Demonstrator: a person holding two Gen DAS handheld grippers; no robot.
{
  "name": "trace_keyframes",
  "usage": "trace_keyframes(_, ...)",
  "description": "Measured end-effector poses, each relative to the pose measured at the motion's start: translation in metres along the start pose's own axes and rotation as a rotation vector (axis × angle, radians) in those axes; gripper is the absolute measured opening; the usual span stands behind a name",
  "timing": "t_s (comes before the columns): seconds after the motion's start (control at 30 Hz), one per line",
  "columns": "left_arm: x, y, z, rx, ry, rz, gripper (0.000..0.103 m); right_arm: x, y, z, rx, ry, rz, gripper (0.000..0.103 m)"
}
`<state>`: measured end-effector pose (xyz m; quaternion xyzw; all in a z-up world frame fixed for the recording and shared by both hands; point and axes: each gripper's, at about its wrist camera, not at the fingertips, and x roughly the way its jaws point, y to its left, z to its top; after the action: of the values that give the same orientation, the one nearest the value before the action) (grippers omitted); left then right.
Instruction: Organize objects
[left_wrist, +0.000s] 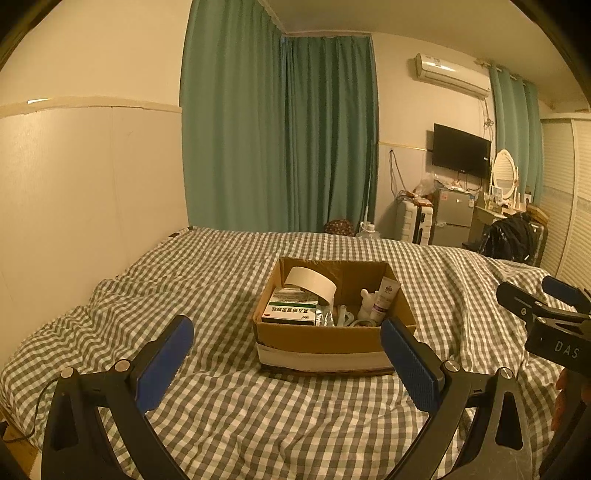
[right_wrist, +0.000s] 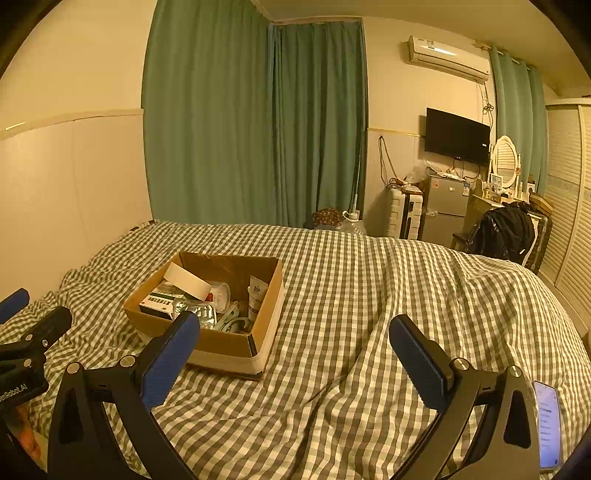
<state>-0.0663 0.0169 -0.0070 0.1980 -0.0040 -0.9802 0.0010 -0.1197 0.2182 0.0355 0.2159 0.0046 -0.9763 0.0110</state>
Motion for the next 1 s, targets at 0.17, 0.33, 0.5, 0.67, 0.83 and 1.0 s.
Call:
trace_keyframes(0.17,0.001,0.0,0.0,-0.012,0.01,-0.012,0.103,0.001,0.001,0.0,-0.003,0.001,-0.002,0.103)
trace_keyframes(0.33,0.004,0.007,-0.001,-0.064,0.025,-0.018,0.103,0.002,0.003,-0.001,-0.003,0.004,0.0,0.103)
trace_keyframes(0.5,0.004,0.012,-0.002,-0.08,0.025,-0.003,0.103,0.003,0.003,-0.002,0.0,0.009,-0.001,0.103)
trace_keyframes(0.67,0.004,0.011,-0.003,-0.068,0.026,0.005,0.103,0.003,0.004,-0.002,0.001,0.013,-0.004,0.103)
trace_keyframes(0.83,0.004,0.009,-0.004,-0.053,0.024,0.008,0.103,0.004,0.005,-0.002,-0.004,0.017,-0.006,0.103)
trace_keyframes(1.0,0.003,0.009,-0.004,-0.051,0.024,0.009,0.103,0.004,0.005,-0.003,-0.004,0.016,-0.006,0.103)
